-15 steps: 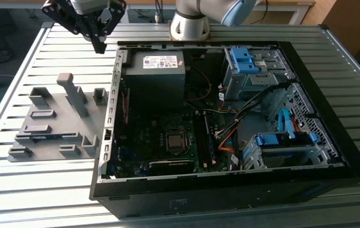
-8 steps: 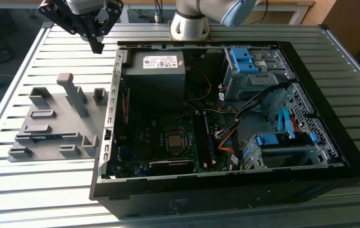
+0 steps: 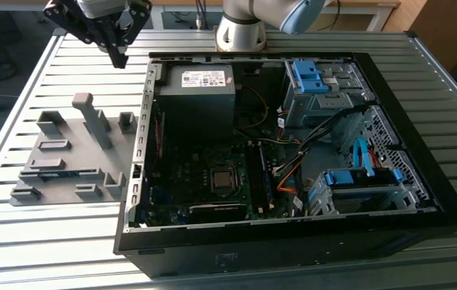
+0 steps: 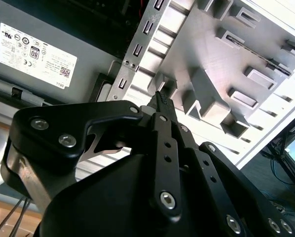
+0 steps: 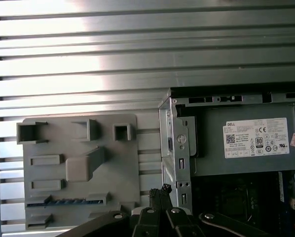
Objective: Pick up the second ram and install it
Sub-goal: 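Reach for the second ram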
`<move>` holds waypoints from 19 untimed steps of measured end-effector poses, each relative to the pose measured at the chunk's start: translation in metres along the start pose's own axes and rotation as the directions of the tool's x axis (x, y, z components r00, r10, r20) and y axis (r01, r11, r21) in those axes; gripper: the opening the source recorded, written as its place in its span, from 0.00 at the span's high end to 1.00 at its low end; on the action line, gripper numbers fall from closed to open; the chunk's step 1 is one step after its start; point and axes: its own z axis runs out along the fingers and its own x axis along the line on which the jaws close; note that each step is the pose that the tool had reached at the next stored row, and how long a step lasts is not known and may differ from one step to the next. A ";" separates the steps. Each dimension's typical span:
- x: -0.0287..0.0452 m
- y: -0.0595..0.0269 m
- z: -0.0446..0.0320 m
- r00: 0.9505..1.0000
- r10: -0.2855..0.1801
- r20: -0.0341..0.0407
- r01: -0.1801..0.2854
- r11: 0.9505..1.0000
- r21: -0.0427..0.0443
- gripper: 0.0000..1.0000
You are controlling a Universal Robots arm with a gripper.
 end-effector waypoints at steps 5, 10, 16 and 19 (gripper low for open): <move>0.0046 -0.0004 -0.0001 1.000 0.000 0.000 0.000 1.000 0.000 0.89; 0.0100 -0.0008 -0.0003 1.000 0.000 0.000 0.000 1.000 0.000 0.89; 0.0160 -0.0017 -0.0005 1.000 0.000 0.000 0.000 1.000 0.000 0.89; 0.0166 -0.0017 -0.0005 1.000 0.000 0.000 0.000 1.000 0.000 0.89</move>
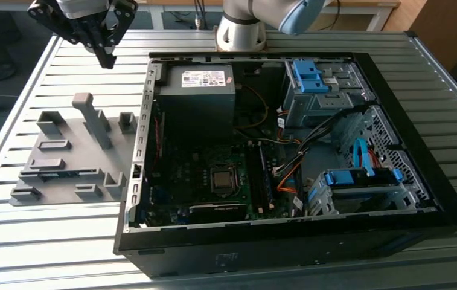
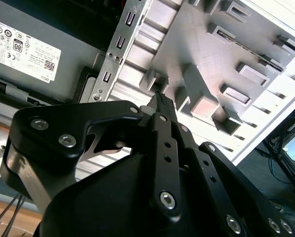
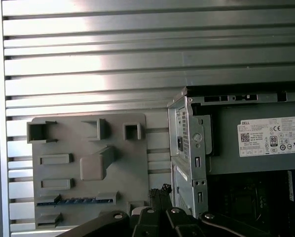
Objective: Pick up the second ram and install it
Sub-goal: 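Reach for the second ram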
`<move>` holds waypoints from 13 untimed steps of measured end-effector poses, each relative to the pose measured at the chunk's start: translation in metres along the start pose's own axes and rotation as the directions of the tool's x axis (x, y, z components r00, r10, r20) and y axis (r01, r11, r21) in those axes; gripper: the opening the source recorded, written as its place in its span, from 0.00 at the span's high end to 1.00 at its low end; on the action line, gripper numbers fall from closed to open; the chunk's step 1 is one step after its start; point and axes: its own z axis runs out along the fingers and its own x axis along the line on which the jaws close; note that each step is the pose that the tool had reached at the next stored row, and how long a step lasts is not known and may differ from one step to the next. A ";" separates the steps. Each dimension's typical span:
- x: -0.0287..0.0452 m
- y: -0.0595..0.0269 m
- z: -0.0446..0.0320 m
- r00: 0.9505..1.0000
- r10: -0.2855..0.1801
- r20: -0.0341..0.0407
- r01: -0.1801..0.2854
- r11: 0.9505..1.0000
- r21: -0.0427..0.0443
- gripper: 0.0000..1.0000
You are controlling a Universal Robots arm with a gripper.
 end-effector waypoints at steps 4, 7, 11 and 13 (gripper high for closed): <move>0.0002 0.0000 0.0000 1.000 0.000 0.000 0.000 1.000 0.000 0.89; 0.0009 -0.0004 0.0000 1.000 0.000 0.000 0.000 1.000 0.000 0.89; 0.0031 -0.0021 -0.0002 1.000 0.000 0.000 0.000 1.000 0.000 0.89; 0.0035 -0.0027 -0.0002 1.000 0.000 0.000 0.000 1.000 0.000 0.89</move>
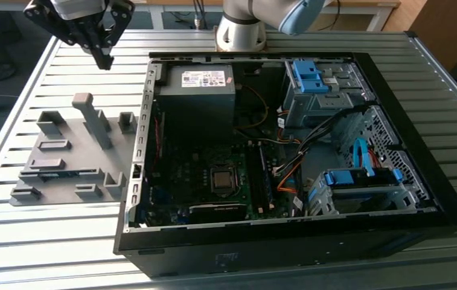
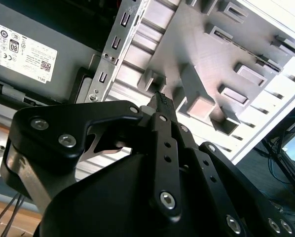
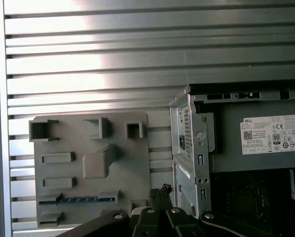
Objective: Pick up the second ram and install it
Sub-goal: 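Reach for the second ram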
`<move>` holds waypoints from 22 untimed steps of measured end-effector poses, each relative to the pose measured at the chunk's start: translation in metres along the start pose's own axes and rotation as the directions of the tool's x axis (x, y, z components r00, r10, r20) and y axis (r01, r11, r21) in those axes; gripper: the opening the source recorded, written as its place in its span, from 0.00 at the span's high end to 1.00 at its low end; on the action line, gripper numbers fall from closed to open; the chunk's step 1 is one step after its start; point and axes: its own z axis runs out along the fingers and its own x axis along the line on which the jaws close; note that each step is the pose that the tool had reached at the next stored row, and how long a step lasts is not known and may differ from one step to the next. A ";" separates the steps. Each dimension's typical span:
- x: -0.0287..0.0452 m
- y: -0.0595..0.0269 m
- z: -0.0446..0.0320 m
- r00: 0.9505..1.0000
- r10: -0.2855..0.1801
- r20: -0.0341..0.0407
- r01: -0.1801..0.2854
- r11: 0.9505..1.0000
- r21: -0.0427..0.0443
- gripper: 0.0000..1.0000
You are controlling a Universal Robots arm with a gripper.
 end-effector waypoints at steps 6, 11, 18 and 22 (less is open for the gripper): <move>0.0126 -0.0017 -0.0004 1.000 0.000 0.000 0.000 1.000 0.000 0.89; 0.0169 -0.0021 -0.0004 1.000 0.000 0.000 0.000 1.000 0.000 0.89; 0.0214 -0.0024 -0.0005 1.000 0.000 0.000 0.000 1.000 0.000 0.89; 0.0221 -0.0024 -0.0006 1.000 0.000 0.000 0.000 1.000 0.000 0.89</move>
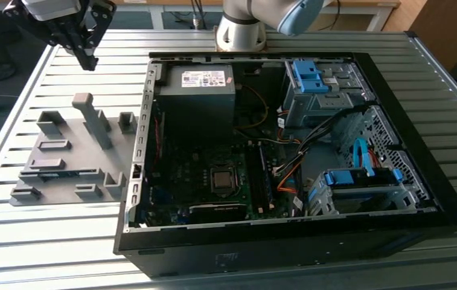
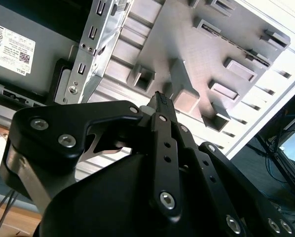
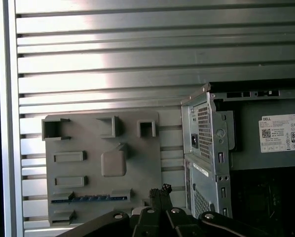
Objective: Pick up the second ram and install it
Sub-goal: 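Reach for the second ram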
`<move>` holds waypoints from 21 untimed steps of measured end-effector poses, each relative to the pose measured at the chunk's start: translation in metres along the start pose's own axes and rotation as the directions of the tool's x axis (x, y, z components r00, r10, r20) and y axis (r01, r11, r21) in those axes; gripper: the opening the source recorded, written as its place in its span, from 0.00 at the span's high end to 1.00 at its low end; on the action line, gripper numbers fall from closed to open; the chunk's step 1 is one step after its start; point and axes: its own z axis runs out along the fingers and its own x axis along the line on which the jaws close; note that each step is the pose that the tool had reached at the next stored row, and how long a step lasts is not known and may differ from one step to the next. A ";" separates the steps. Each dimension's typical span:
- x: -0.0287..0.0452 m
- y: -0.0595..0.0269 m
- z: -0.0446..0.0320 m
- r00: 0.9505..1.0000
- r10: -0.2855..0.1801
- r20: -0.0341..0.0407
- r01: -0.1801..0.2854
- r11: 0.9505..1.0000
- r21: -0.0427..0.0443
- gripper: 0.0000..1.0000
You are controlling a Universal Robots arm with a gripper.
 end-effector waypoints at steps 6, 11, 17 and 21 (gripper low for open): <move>0.0011 -0.0001 0.0000 1.000 0.000 0.000 0.000 1.000 0.000 0.89; 0.0034 -0.0003 -0.0001 1.000 0.000 0.000 0.000 1.000 0.000 0.89; 0.0078 -0.0006 -0.0002 1.000 0.000 0.000 0.000 1.000 0.000 0.89; 0.0093 -0.0007 -0.0002 1.000 0.000 0.000 0.000 1.000 0.000 0.89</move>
